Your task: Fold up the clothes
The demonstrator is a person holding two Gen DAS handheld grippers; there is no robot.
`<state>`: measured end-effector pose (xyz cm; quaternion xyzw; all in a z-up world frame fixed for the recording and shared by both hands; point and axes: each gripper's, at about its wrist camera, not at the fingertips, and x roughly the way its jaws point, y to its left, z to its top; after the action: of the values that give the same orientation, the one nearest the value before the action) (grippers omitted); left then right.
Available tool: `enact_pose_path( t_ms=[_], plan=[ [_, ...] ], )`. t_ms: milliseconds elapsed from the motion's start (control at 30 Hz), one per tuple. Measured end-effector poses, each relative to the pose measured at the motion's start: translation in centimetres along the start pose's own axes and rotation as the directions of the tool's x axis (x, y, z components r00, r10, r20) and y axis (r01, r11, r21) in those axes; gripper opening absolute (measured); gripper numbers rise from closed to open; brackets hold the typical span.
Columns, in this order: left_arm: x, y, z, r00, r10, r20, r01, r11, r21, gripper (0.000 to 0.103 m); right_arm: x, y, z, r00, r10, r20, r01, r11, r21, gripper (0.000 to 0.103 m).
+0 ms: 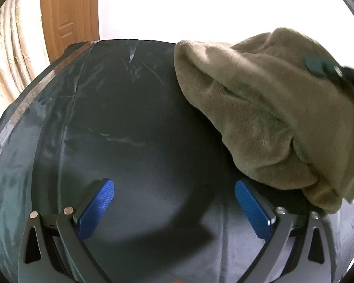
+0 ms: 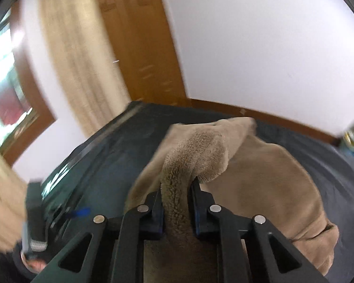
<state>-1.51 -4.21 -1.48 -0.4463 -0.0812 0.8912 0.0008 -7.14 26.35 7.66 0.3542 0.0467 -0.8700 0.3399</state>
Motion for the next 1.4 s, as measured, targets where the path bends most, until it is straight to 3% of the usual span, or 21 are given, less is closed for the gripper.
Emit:
enact_pose_path(
  t_ms=[100,233,367,467,533,567,600,633,800,933,1067,1200,1400],
  plan=[
    [-0.9,0.4,-0.2,1.000,-0.005,0.025,0.006,1.000,-0.022,0.103,0.5,4.1,-1.9,1.000,0.016,-0.019,-0.018,0.994,-0.107,0.019],
    [-2.4,1.7,0.2,0.994,-0.039,0.100,0.046,0.997,-0.062,0.103,0.8,7.3,-4.9,0.998,0.042,-0.035,-0.047,0.987,-0.151,0.019],
    [-2.5,2.8,0.2,0.990,-0.083,0.114,0.094,0.991,-0.098,0.103,0.6,8.5,-7.3,0.996,0.083,-0.029,-0.085,0.990,-0.110,0.020],
    [-2.9,2.8,-0.1,0.990,-0.099,0.103,0.109,0.989,-0.098,0.103,-0.4,8.5,-8.5,0.996,0.087,0.003,-0.087,0.994,-0.065,0.026],
    [-3.7,2.7,-0.3,0.989,-0.105,0.105,0.114,0.990,-0.087,0.103,-1.7,8.4,-9.4,0.993,0.101,0.058,-0.098,0.994,-0.048,0.041],
    [-4.1,2.3,-0.2,0.989,-0.106,0.106,0.115,0.990,-0.083,0.103,-2.6,8.3,-9.9,0.990,0.104,0.091,-0.101,0.994,-0.039,0.053],
    [-4.6,2.0,-0.1,0.988,-0.107,0.107,0.116,0.990,-0.078,0.103,-3.5,8.2,-10.5,0.987,0.103,0.123,-0.100,0.995,-0.031,0.077],
    [-5.2,1.4,0.0,0.988,-0.108,0.109,0.117,0.990,-0.077,0.103,-4.3,8.2,-10.9,0.984,0.092,0.154,-0.089,0.996,-0.028,0.084],
    [-7.7,-1.3,2.3,0.986,-0.091,0.139,0.098,0.994,-0.043,0.103,-8.0,6.8,-11.9,0.947,0.020,0.321,-0.020,1.000,-0.001,0.084],
    [-8.8,-4.4,4.1,0.984,-0.096,0.147,0.094,0.995,0.018,0.103,-11.0,3.8,-13.2,0.906,-0.126,0.404,0.094,0.991,0.099,0.084],
    [-7.2,-8.4,6.3,0.991,-0.003,0.136,-0.011,0.994,0.106,0.103,-11.6,0.9,-14.2,0.883,-0.269,0.385,0.181,0.951,0.251,0.084],
    [-4.3,-10.5,7.6,0.995,0.065,0.081,-0.078,0.985,0.155,0.103,-12.4,-0.4,-14.5,0.876,-0.285,0.390,0.169,0.937,0.305,0.084],
    [-1.7,-11.2,7.9,0.999,0.042,0.020,-0.045,0.983,0.177,0.103,-12.9,-0.7,-14.6,0.868,-0.310,0.388,0.191,0.930,0.315,0.084]
  ],
)
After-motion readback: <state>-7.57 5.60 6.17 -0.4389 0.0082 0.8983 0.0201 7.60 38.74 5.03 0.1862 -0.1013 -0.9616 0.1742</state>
